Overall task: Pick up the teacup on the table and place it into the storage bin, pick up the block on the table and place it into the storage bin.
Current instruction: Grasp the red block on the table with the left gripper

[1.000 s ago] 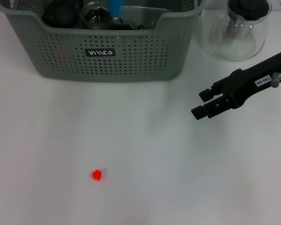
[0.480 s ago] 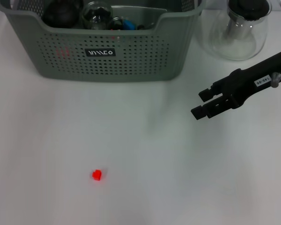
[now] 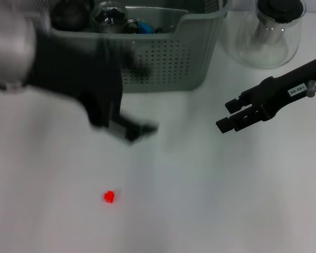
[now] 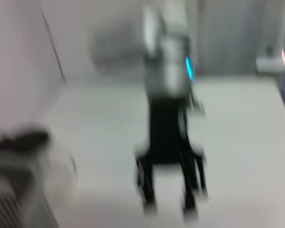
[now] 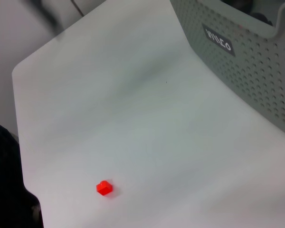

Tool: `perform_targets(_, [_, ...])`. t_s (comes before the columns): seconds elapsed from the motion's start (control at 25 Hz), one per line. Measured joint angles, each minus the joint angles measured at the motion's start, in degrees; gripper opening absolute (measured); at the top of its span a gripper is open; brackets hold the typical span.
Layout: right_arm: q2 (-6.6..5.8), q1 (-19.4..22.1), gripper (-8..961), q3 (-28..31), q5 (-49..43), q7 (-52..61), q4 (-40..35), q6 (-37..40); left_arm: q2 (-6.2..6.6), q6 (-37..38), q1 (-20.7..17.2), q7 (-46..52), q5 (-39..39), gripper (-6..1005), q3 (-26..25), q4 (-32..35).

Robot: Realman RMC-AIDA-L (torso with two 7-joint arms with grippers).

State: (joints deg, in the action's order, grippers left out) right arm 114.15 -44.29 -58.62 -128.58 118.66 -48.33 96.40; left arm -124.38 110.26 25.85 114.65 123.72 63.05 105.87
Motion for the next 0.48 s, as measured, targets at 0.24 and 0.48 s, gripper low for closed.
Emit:
perform_targets(0.24, [0.21,-0.1,770,0.1,0.0,0.1,0.7,-0.3,-0.39,0.0,-0.8,2.1,15.9,924,15.7,-3.7])
perform_targets(0.48, [0.27,-0.1,770,0.1,0.0,0.8,1.2,-0.4,-0.42,-0.3,2.2,4.4,26.7,922,26.0,-10.8])
